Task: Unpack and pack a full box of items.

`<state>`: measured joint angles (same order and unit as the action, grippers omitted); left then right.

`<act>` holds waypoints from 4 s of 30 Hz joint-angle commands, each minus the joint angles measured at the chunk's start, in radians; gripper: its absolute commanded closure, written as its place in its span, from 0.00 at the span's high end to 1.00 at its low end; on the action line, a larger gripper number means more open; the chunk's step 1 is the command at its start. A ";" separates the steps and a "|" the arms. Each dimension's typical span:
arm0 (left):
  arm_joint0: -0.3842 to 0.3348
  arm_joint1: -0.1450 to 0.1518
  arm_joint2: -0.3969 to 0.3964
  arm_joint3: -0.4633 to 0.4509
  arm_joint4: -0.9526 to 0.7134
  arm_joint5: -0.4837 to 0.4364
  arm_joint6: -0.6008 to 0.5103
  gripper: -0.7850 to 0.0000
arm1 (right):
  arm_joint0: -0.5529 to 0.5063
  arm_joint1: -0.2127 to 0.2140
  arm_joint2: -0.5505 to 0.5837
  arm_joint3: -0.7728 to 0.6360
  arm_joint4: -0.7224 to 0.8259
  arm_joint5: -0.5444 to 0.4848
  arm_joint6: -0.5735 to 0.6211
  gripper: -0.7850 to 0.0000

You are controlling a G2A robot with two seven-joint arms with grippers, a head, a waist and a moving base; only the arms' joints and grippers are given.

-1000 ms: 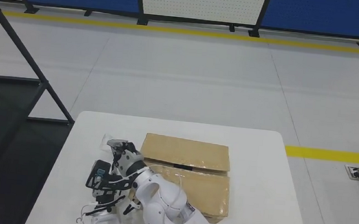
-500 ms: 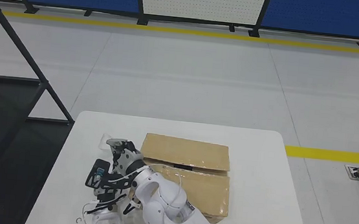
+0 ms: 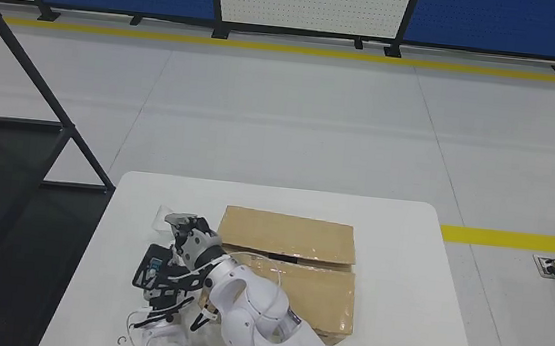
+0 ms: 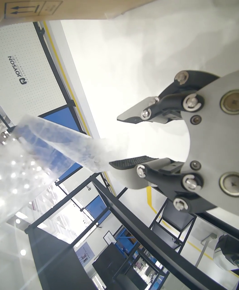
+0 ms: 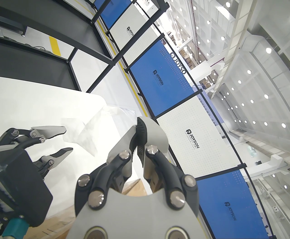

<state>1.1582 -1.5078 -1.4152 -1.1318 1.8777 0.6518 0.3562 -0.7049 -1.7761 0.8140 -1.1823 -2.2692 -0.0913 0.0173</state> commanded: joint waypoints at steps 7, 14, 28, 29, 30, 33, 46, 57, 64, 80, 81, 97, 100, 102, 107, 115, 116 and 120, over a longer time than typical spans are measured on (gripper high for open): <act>-0.001 0.000 -0.016 0.001 -0.022 0.017 0.015 0.00 | 0.002 -0.004 0.005 0.011 0.000 -0.003 -0.001 0.00; 0.004 0.003 -0.043 -0.008 -0.038 0.033 0.018 0.00 | -0.004 -0.005 0.013 0.018 -0.004 -0.001 -0.005 0.00; 0.002 0.007 -0.096 -0.021 -0.090 0.021 -0.047 0.00 | -0.026 -0.004 0.025 0.026 -0.015 0.002 -0.009 0.00; 0.003 0.007 -0.098 -0.020 -0.092 0.020 -0.050 0.00 | -0.027 -0.004 0.026 0.026 -0.016 0.002 -0.009 0.00; 0.003 0.007 -0.100 -0.020 -0.093 0.019 -0.051 0.00 | -0.028 -0.004 0.028 0.025 -0.016 0.001 -0.008 0.00; 0.004 0.007 -0.107 -0.018 -0.099 0.021 -0.055 0.00 | -0.031 -0.003 0.034 0.024 -0.018 0.001 -0.011 0.00; 0.007 0.008 -0.130 -0.028 -0.120 0.027 -0.070 0.00 | -0.044 0.000 0.050 0.017 -0.024 -0.001 -0.014 0.00; 0.009 0.007 -0.142 -0.035 -0.140 0.030 -0.091 1.00 | -0.053 0.000 0.054 0.010 -0.028 -0.007 -0.017 0.00; 0.012 0.006 -0.146 -0.040 -0.142 0.035 -0.096 1.00 | -0.054 -0.001 0.052 0.009 -0.030 -0.007 -0.019 0.00; 0.071 0.015 -0.100 -0.050 -0.006 -0.042 0.088 1.00 | -0.062 -0.010 0.055 0.005 0.018 0.045 -0.050 0.00; 0.069 0.014 -0.097 -0.047 -0.006 -0.043 0.086 1.00 | -0.061 -0.011 0.056 0.006 0.027 0.044 -0.053 0.00; -0.022 0.009 -0.034 0.078 0.175 0.055 0.005 1.00 | -0.044 -0.017 0.060 0.033 0.077 0.011 -0.088 0.00; -0.045 0.007 -0.028 0.101 0.179 0.061 -0.009 1.00 | -0.044 -0.018 0.061 0.034 0.080 0.009 -0.092 0.00; -0.052 0.006 -0.028 0.108 0.171 0.067 -0.014 1.00 | -0.043 -0.017 0.063 0.034 0.082 0.006 -0.097 0.00; -0.060 0.006 -0.037 0.112 0.139 0.063 -0.010 0.86 | -0.042 -0.016 0.069 0.036 0.085 -0.004 -0.106 0.00; -0.057 0.008 -0.056 0.098 0.095 0.064 0.001 0.85 | -0.044 -0.012 0.075 0.033 0.085 -0.020 -0.116 0.45; -0.056 0.008 -0.058 0.095 0.092 0.065 0.001 0.84 | -0.045 -0.012 0.076 0.030 0.083 -0.023 -0.117 0.46; -0.048 0.009 -0.066 0.081 0.078 0.064 0.004 0.84 | -0.054 -0.008 0.079 0.018 0.074 -0.029 -0.118 0.46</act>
<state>1.1081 -1.4990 -1.4796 -1.0473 1.9590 0.7166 0.3600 -0.7568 -1.7851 0.8925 -1.1613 -2.1936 -0.1183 -0.1005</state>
